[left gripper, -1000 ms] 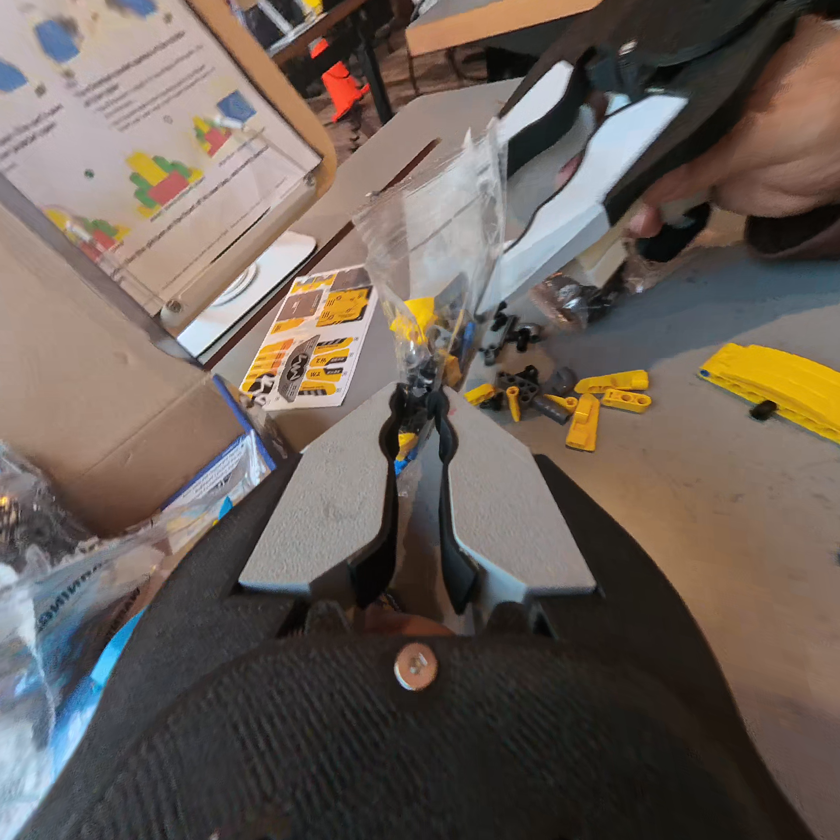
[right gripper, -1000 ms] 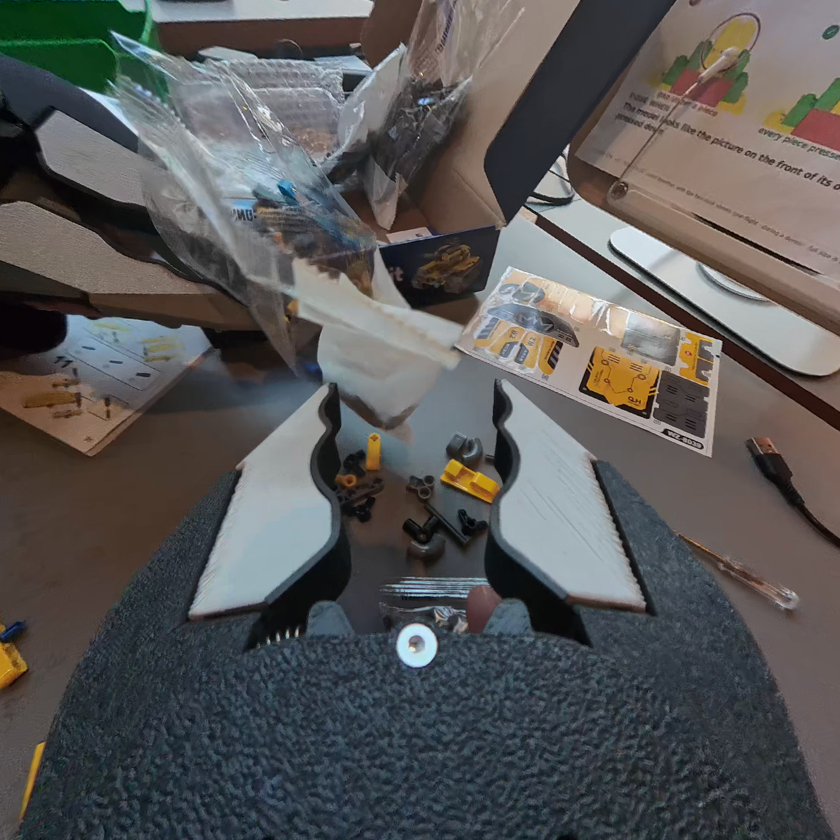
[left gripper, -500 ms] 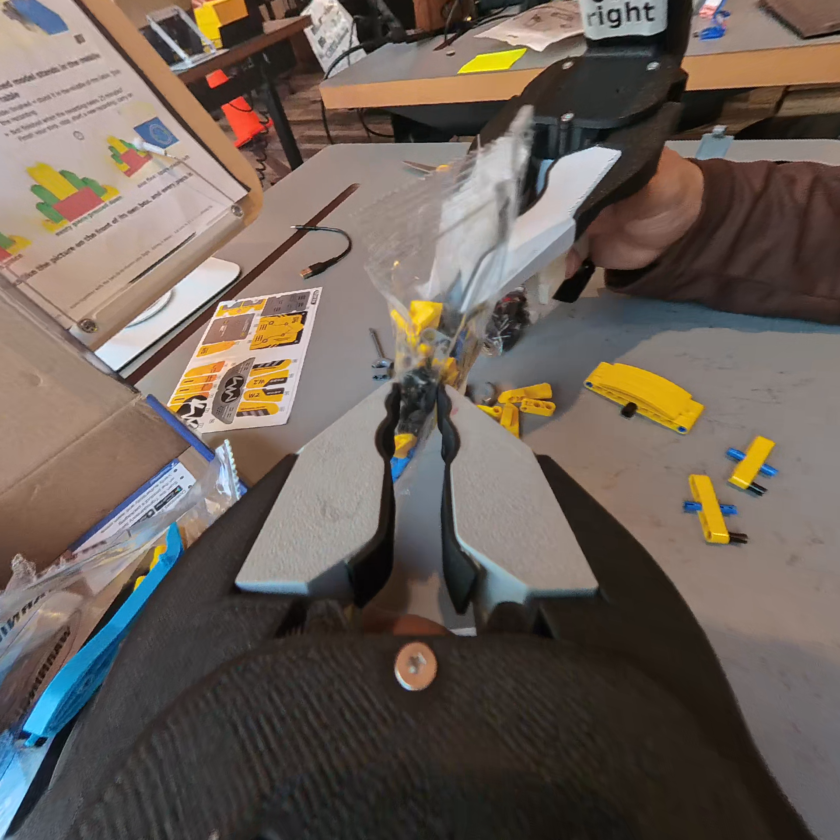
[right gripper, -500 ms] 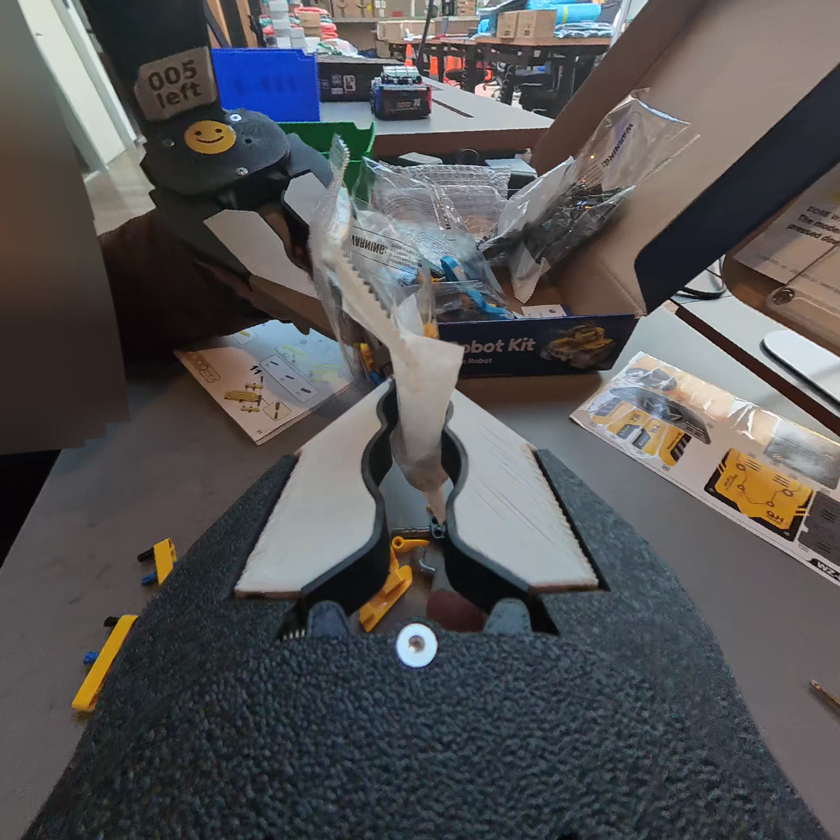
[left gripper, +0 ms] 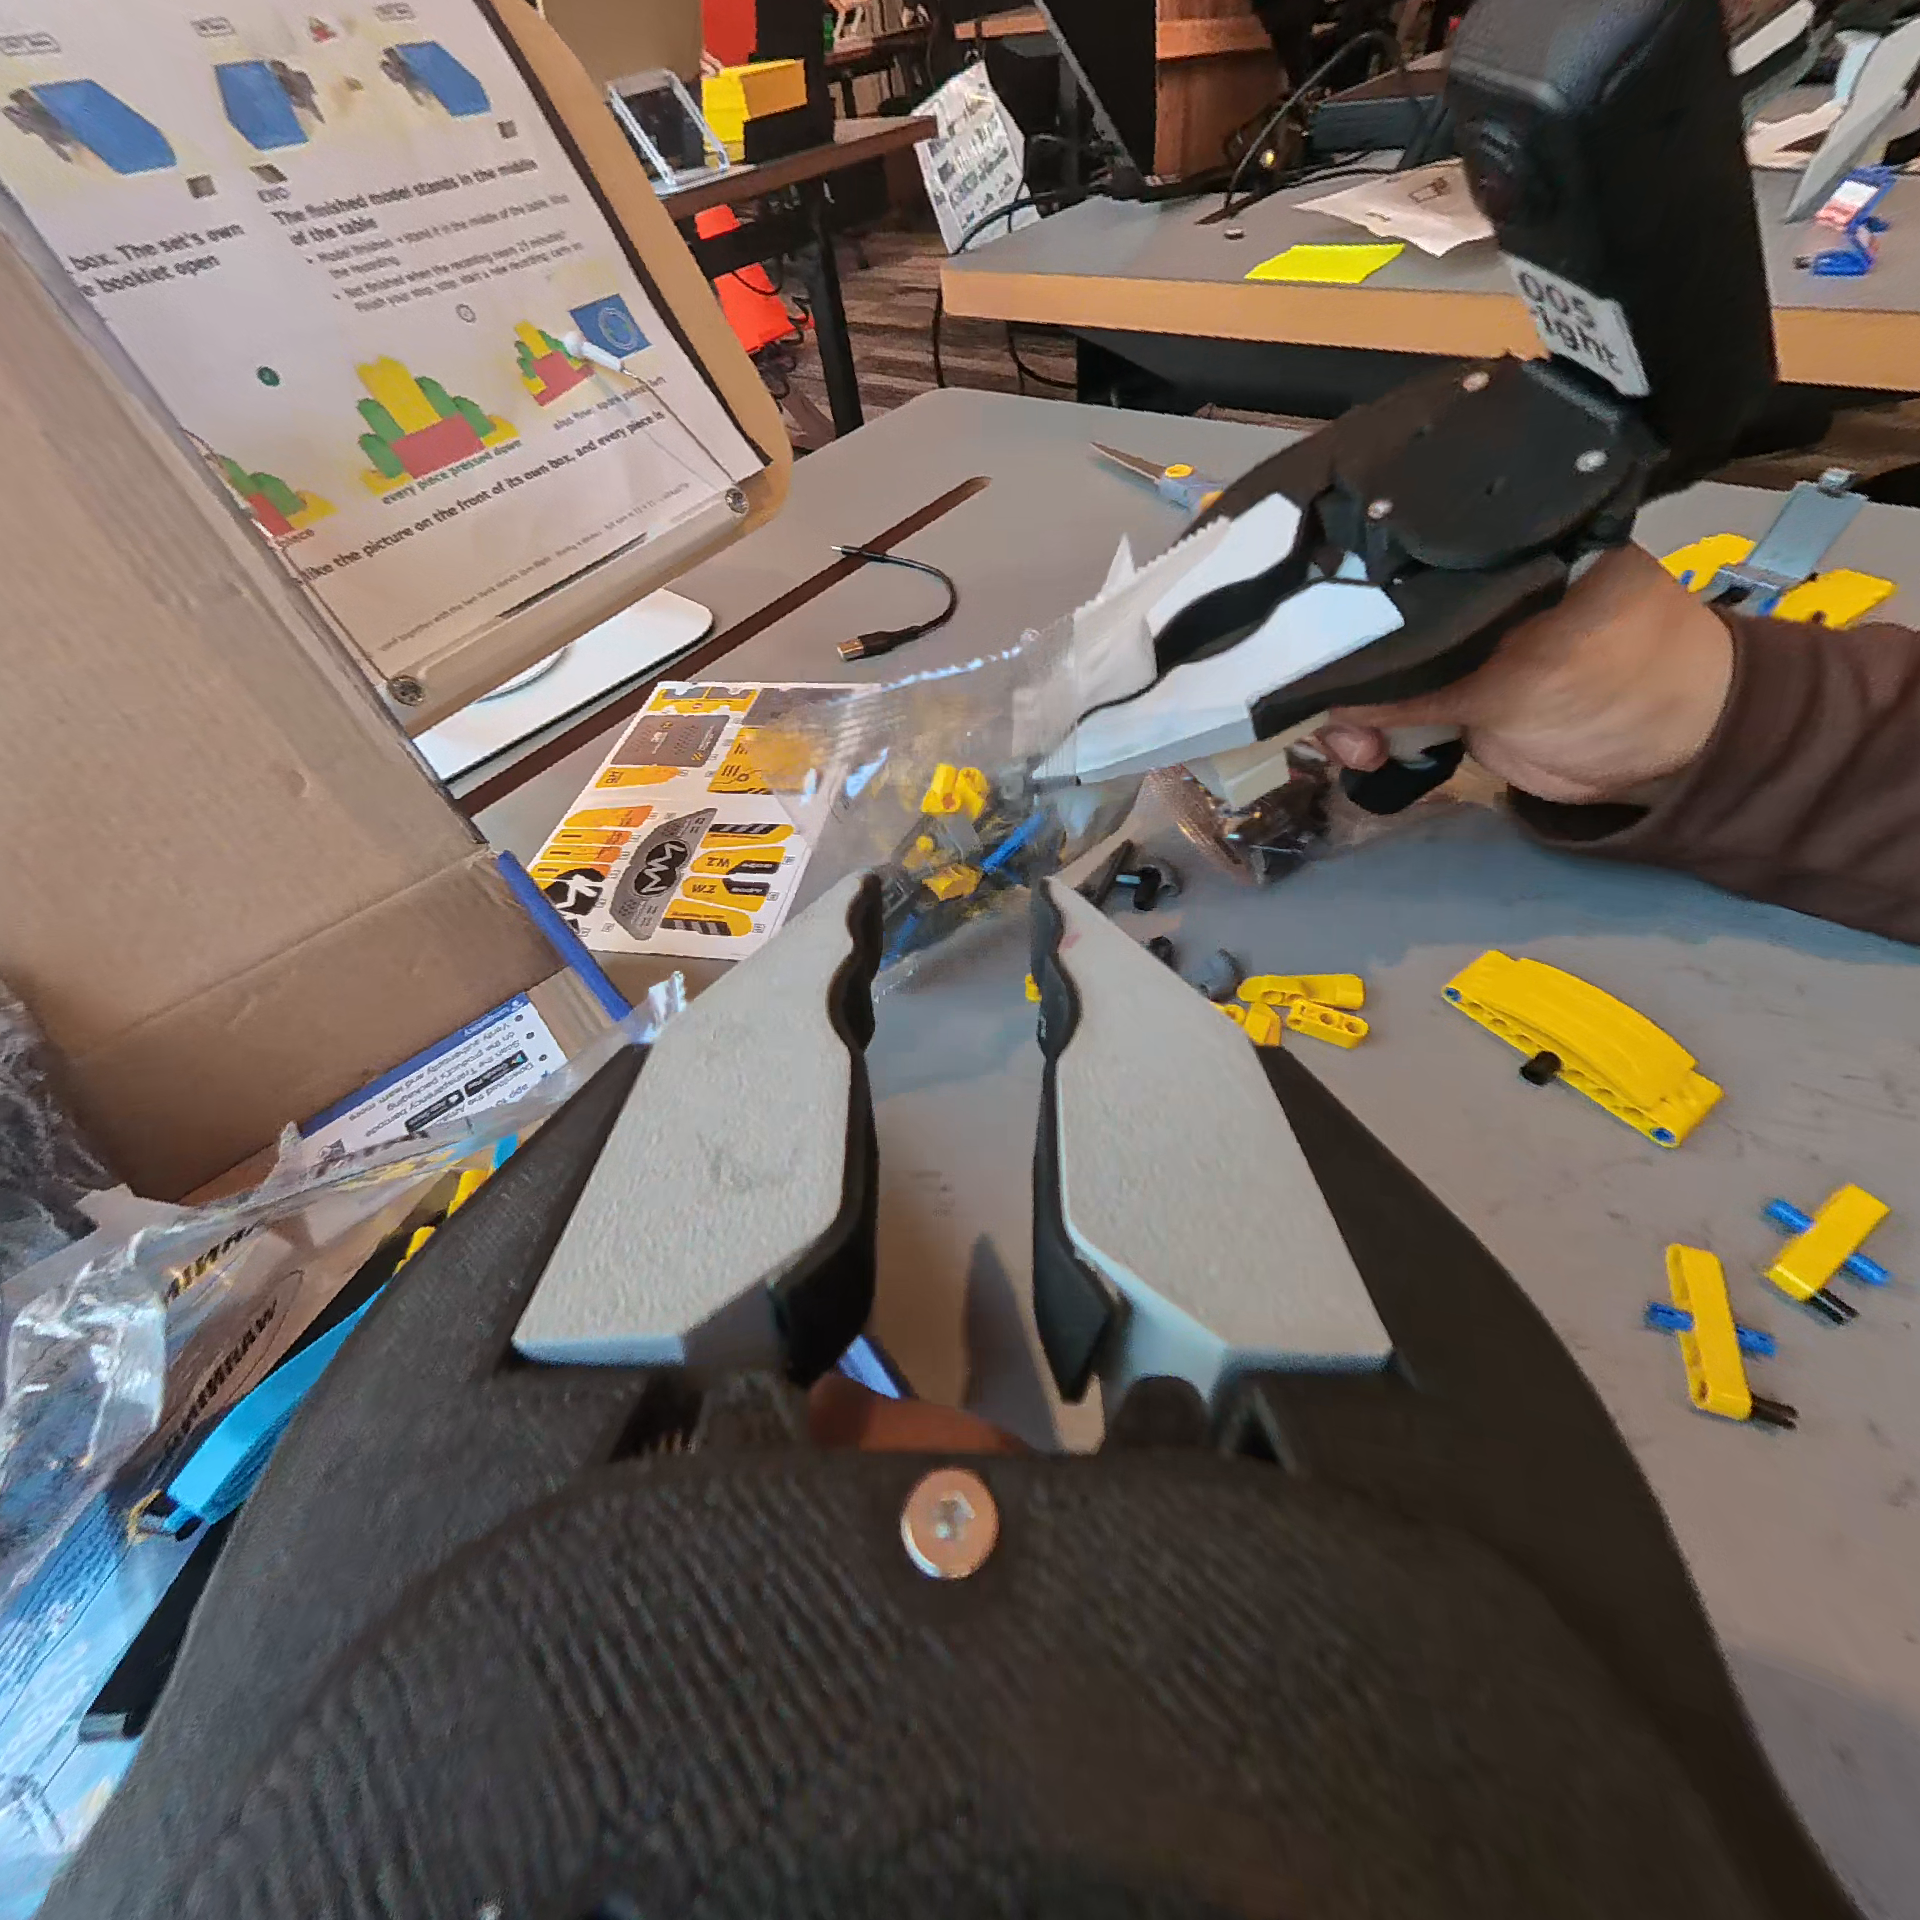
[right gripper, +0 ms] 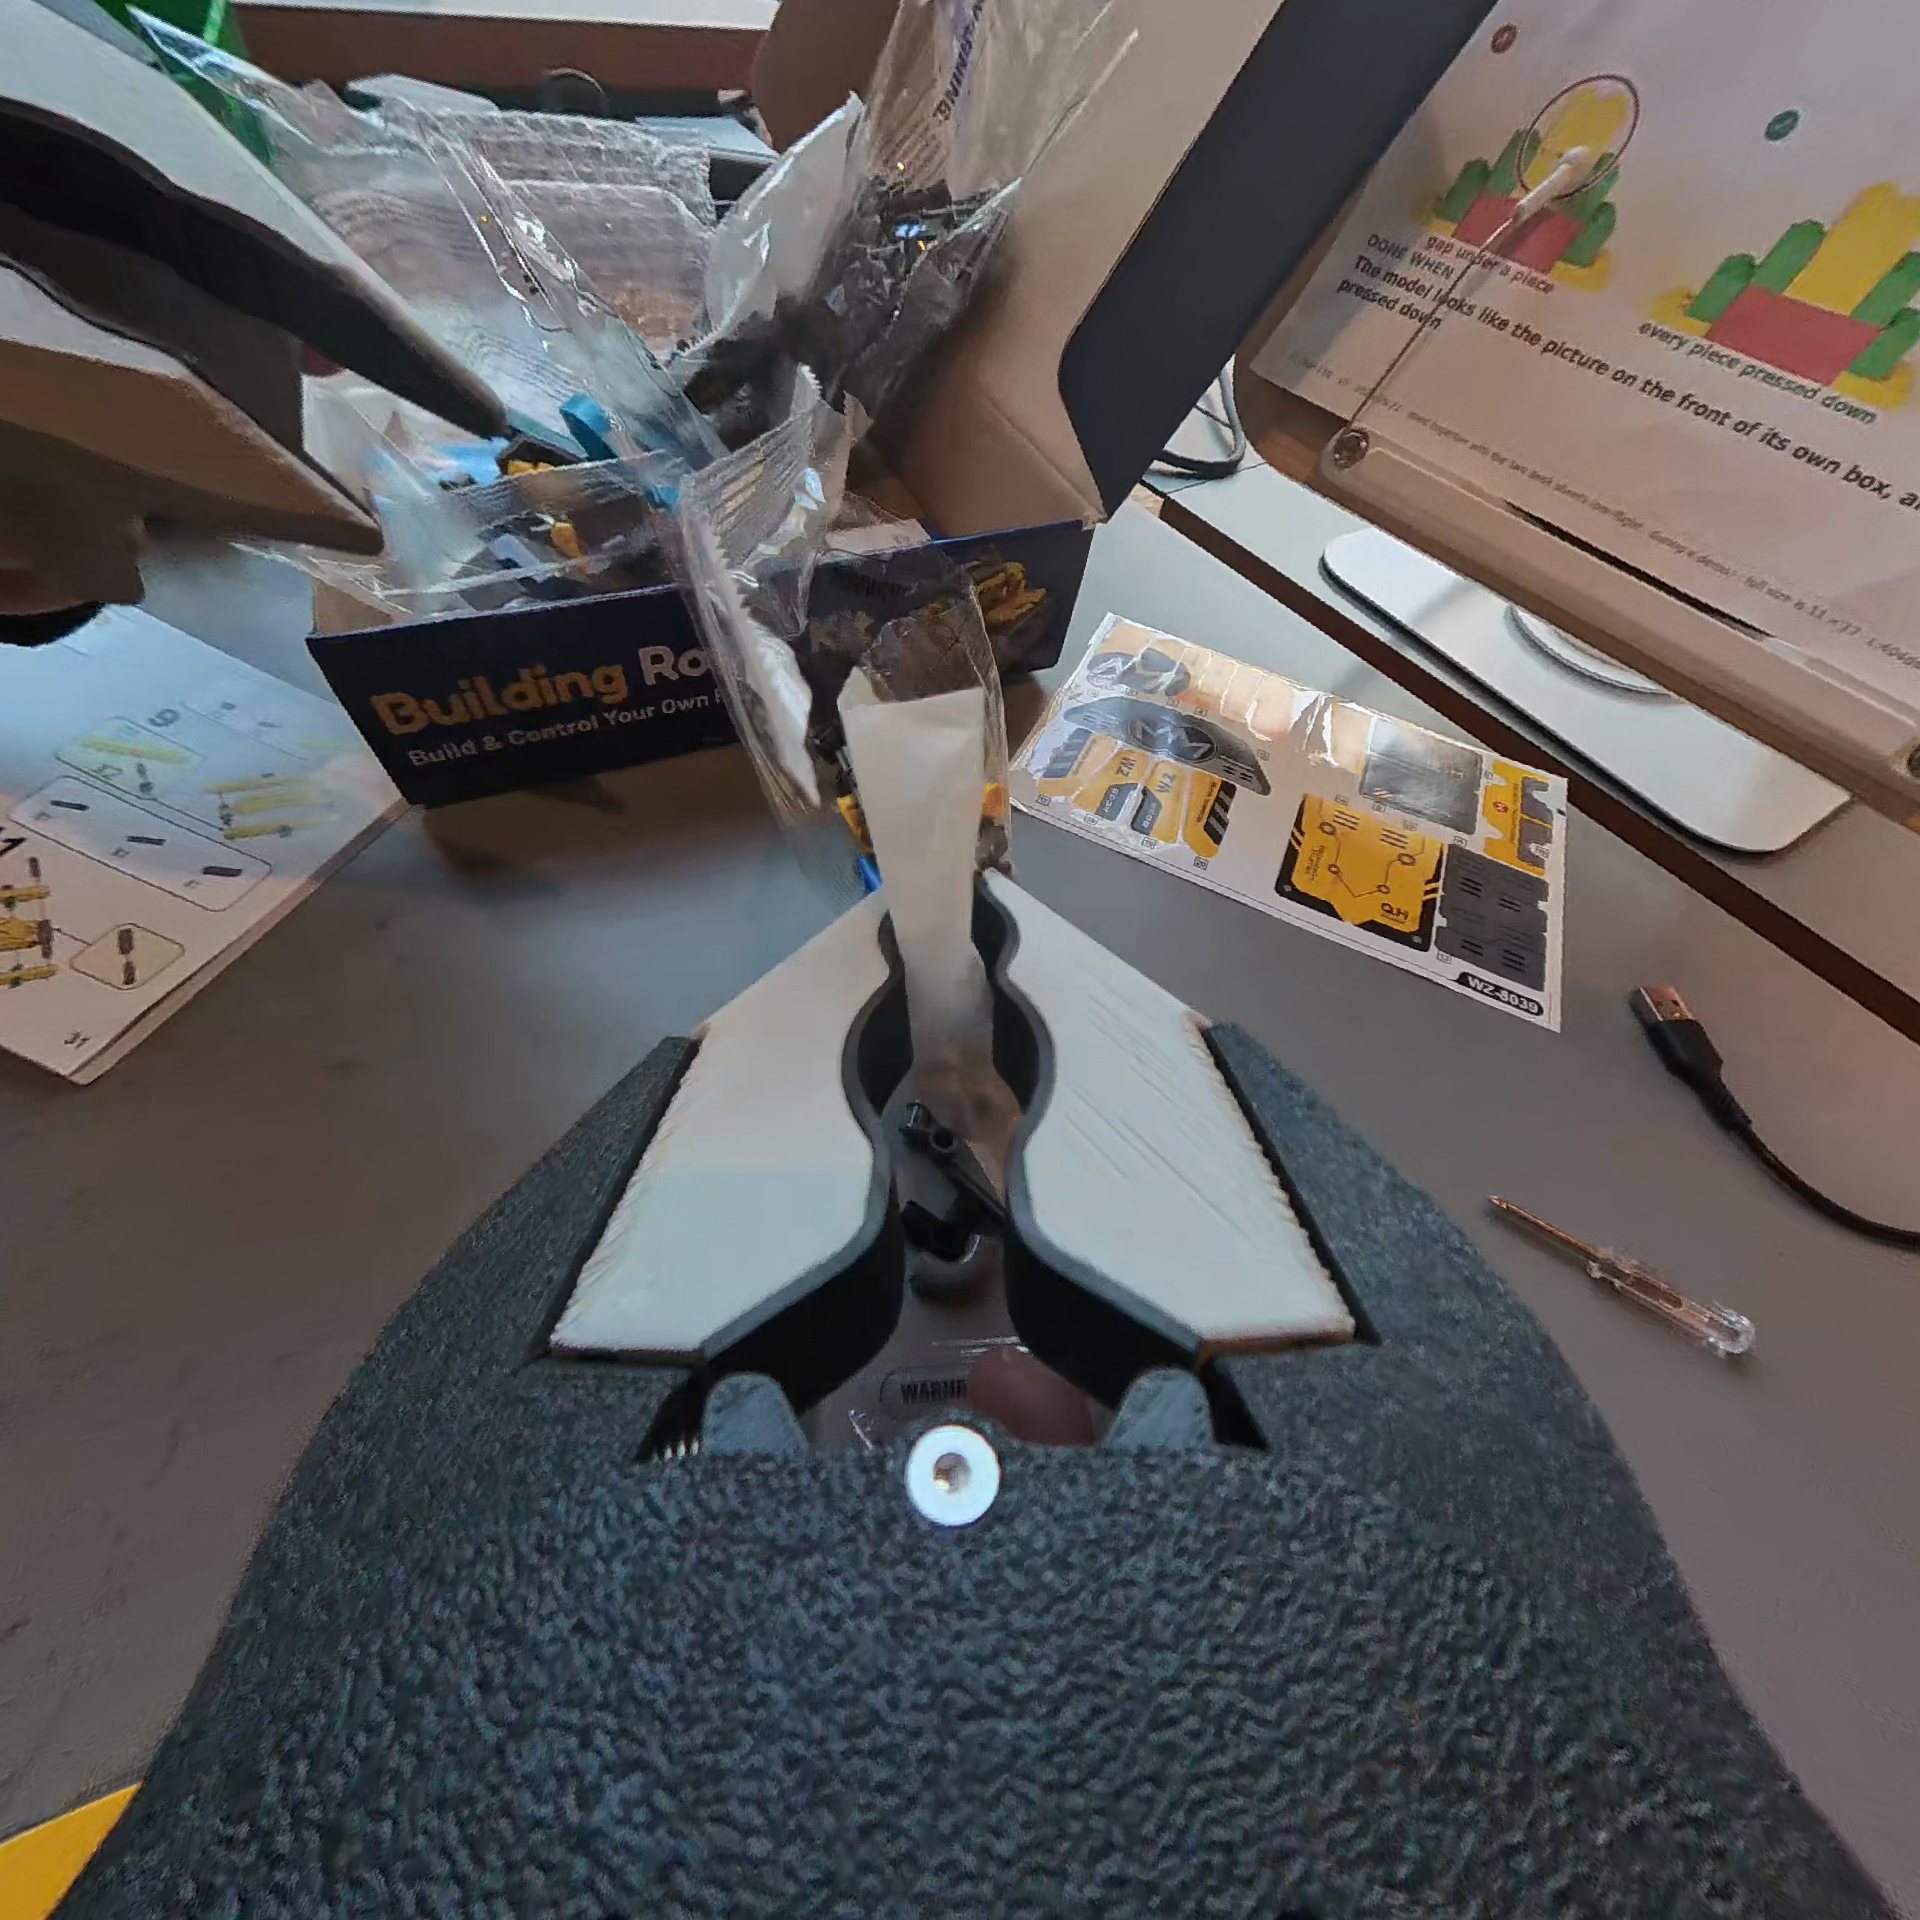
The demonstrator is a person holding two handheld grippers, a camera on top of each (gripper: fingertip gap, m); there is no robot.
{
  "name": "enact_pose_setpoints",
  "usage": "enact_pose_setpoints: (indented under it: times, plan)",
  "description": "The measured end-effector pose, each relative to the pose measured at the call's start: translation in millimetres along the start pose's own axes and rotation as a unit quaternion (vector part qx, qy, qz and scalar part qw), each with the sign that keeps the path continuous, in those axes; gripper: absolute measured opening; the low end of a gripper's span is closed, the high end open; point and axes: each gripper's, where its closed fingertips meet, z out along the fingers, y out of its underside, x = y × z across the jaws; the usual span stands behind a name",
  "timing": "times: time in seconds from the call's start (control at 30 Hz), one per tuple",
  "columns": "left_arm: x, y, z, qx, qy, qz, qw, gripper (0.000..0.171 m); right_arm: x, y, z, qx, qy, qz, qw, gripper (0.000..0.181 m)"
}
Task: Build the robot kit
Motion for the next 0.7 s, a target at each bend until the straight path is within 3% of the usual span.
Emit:
enact_pose_setpoints:
  times: [0.27,0.43,0.5,0.7]
  plan:
    - [-13,-6,-4,0.019,-0.034,-0.014,0.999,0.02,-16,10,17,-0.04,0.045,-0.134,0.989,0.006]
    - [-5,-1,3,0.008,-0.026,-0.007,1.0,0.021,-34,27,26,-0.09,0.027,-0.202,0.975,0.02]
    - [-2,0,5,0.006,-0.021,-0.005,1.0,0.021,-39,31,26,-0.102,0.01,-0.203,0.974,0.04]
    - [3,-1,6,0.012,-0.011,-0.01,1.0,0.021,-39,12,1,-0.057,-0.064,-0.111,0.99,0.053]
